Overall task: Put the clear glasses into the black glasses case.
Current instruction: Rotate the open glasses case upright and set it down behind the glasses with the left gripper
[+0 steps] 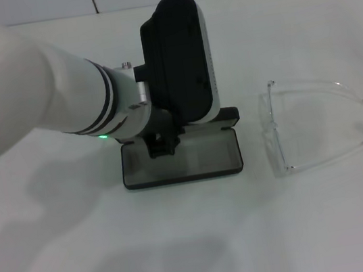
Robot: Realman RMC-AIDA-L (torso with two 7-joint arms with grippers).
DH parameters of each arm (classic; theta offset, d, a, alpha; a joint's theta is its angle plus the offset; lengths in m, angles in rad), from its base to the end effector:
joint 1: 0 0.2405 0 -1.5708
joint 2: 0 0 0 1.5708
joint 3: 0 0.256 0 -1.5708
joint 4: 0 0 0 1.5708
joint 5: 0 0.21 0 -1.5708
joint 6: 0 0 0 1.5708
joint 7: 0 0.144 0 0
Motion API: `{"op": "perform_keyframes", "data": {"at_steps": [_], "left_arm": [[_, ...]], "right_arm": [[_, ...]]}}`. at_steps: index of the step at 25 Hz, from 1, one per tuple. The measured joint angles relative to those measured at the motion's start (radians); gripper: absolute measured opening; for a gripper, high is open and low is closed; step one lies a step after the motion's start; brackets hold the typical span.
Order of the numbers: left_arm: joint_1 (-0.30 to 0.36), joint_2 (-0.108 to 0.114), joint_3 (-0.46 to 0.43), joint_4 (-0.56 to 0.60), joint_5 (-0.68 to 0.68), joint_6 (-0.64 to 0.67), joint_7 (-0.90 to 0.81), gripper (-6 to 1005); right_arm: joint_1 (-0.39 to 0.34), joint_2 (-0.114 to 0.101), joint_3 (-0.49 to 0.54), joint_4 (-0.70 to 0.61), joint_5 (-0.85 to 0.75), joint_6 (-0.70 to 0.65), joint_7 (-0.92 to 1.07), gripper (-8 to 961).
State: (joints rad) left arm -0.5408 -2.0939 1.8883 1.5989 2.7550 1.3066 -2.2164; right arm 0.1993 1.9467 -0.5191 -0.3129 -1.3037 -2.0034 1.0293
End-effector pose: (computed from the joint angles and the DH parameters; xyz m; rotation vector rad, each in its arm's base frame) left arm -0.1112 0.3260 -0.0593 -2.6564 0.3359 0.6473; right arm 0.3262 0.2175 0.1037 -1.9293 0.3931 1.4342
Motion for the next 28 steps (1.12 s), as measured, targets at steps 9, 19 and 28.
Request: {"op": "perform_keyframes", "data": {"at_steps": [9,19,28], "left_arm": [[-0.001,0.000,0.005,-0.010,-0.013,-0.076,0.010,242],[-0.002,0.000,0.007,-0.064,-0.072,-0.119,0.060,252],[-0.008,0.000,0.008,-0.098,-0.073,-0.138,0.060,260]], "right_arm": [[-0.003,0.000,0.016,0.002,0.000,0.004,-0.001,816],[-0.010,0.001,0.031,0.002,0.000,0.000,-0.002,811],[-0.014,0.006,0.037,0.002,0.000,0.000,-0.002,807]]}}
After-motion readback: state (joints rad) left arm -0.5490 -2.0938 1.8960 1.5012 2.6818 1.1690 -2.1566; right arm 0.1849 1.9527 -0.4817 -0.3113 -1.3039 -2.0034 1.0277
